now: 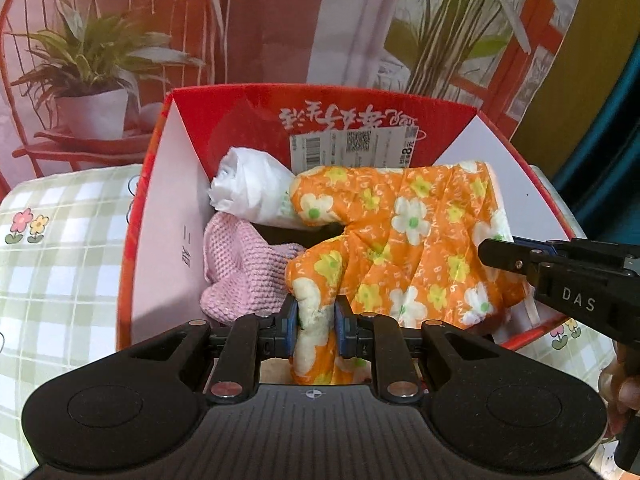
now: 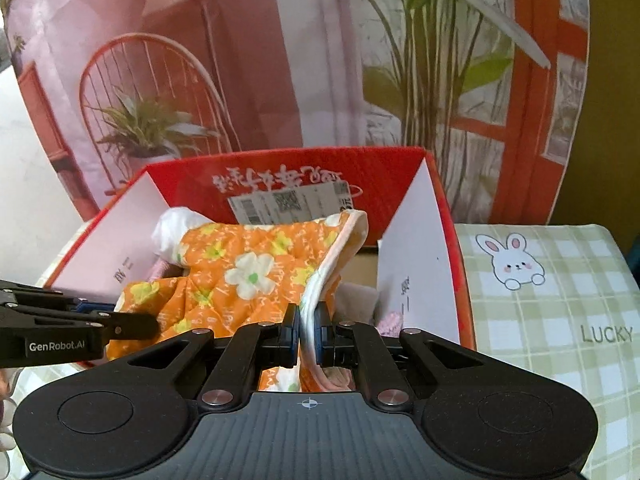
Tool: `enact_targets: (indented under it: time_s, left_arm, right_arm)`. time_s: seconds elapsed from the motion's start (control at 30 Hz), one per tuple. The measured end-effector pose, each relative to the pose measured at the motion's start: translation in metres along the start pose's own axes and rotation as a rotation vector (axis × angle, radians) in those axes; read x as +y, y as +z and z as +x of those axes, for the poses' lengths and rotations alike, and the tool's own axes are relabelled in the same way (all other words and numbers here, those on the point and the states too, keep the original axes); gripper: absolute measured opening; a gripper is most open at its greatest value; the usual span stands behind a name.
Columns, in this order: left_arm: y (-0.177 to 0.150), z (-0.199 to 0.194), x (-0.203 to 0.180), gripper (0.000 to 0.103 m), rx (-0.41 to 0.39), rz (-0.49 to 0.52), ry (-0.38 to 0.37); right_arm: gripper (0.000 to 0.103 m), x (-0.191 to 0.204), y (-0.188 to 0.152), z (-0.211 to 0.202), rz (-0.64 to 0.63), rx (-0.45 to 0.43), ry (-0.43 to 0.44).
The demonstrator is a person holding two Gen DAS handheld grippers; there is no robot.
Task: Organize soft objects
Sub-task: 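Lift the orange cloth with both grippers and lower it into the red box, then open both grippers to release the orange cloth over the other items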
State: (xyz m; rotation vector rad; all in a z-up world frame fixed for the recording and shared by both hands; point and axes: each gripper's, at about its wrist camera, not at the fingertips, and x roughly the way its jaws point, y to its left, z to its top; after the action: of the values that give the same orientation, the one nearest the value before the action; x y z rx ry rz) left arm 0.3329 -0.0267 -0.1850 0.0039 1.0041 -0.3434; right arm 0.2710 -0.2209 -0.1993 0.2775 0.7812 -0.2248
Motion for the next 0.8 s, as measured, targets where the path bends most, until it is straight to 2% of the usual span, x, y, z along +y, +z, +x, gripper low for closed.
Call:
enact_targets:
  time_s: [0.37, 0.47, 0.53, 0.57, 0.6, 0.63, 0.67, 0.73, 0.8]
  left_arm:
    - [0.002, 0.005, -0.001, 0.020, 0.008, 0.001, -0.011]
    - [0.002, -0.005, -0.001, 0.027, -0.022, 0.013, -0.020]
    - [0.002, -0.013, -0.002, 0.058, -0.047, 0.015, -0.028]
    - [0.002, -0.018, -0.002, 0.065, -0.066, 0.015, -0.035]
    - [0.002, -0.024, -0.003, 0.074, -0.089, 0.015, -0.041]
    - [0.001, -0.031, -0.003, 0.080, -0.111, 0.019, -0.050]
    - [0.000, -0.036, -0.004, 0.084, -0.124, 0.025, -0.053]
    - [-0.003, -0.047, -0.007, 0.098, -0.152, 0.034, -0.045]
    - [-0.008, -0.058, -0.008, 0.099, -0.182, 0.046, -0.044]
  right_arm:
    - [0.008, 0.000, 0.004, -0.003, -0.019, 0.008, -0.064]
    - [0.017, 0.004, 0.005, -0.009, -0.039, -0.019, -0.094]
    - [0.027, 0.006, 0.005, -0.015, -0.049, -0.043, -0.105]
    - [0.030, 0.006, 0.005, -0.018, -0.055, -0.052, -0.108]
    - [0.040, 0.007, 0.005, -0.022, -0.059, -0.061, -0.111]
    - [0.052, 0.008, 0.005, -0.026, -0.062, -0.073, -0.114]
    - [0.058, 0.009, 0.004, -0.030, -0.064, -0.086, -0.119]
    - [0.080, 0.008, 0.004, -0.038, -0.061, -0.107, -0.127]
    - [0.095, 0.007, 0.003, -0.047, -0.036, -0.129, -0.118]
